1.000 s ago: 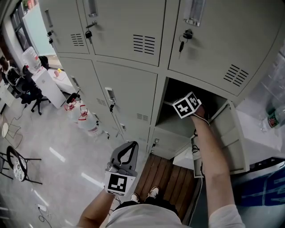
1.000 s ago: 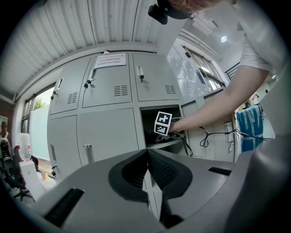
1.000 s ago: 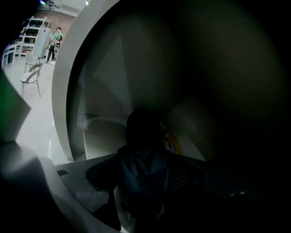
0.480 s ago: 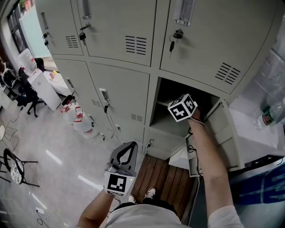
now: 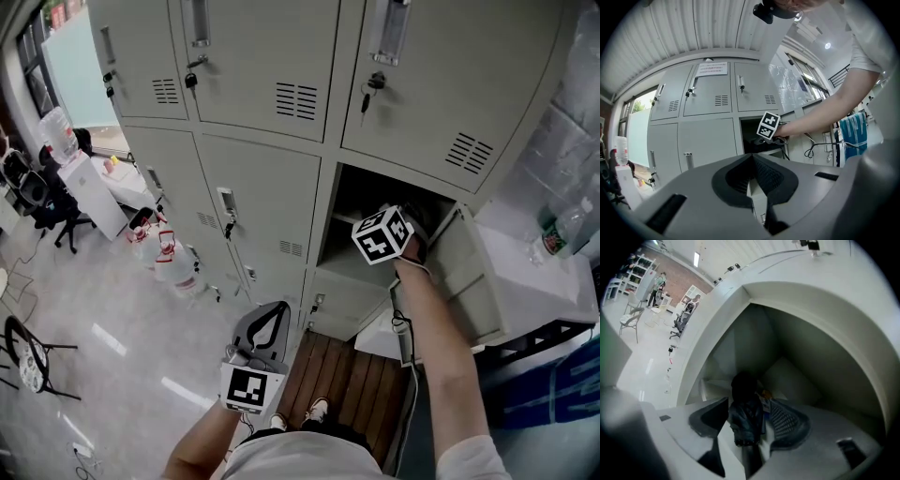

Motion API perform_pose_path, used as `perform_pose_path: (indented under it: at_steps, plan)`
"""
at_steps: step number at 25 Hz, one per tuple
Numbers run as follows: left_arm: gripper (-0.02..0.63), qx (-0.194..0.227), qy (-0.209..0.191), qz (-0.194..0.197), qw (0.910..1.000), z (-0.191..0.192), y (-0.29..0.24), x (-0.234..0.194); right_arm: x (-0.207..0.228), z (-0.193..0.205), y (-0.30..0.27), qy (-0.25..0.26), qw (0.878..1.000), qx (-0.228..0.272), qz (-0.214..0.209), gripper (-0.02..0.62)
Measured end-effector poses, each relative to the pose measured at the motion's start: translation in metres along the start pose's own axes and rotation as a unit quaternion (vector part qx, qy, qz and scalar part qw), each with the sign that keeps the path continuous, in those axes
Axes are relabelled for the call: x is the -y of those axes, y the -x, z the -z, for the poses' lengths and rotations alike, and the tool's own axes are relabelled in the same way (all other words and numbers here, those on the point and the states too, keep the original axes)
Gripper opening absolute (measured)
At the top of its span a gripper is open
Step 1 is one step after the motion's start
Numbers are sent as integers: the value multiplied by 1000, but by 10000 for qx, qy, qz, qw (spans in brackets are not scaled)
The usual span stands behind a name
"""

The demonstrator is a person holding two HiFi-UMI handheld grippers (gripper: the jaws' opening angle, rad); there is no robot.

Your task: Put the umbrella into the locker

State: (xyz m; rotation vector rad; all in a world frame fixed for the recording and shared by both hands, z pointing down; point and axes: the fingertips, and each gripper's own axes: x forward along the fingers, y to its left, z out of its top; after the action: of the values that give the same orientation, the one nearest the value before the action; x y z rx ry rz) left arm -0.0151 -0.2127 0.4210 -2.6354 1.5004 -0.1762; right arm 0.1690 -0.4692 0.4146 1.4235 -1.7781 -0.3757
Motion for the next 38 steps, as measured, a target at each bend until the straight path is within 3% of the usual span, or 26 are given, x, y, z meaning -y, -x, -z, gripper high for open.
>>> perform_pose_path:
  at_steps: [8, 10, 17, 27, 38]
  plan:
    - [21, 102, 38, 56, 9999, -1, 32, -5, -16, -5, 38, -138, 9998, 54, 129, 245]
    - [21, 127, 52, 85, 9999, -1, 38, -5, -23, -4, 49, -284, 9995, 115, 116, 149]
    - [21, 175, 47, 235, 9996, -1, 57, -1, -45, 13, 85, -802, 9967, 147, 35, 23]
    - [21, 106, 177, 272, 9994, 14, 78, -10, -65, 57, 121, -1451, 9893, 31, -146, 17]
    - [21, 173, 186, 114, 9996, 12, 78, -27, -54, 69, 192, -2242, 9723, 653, 22, 17]
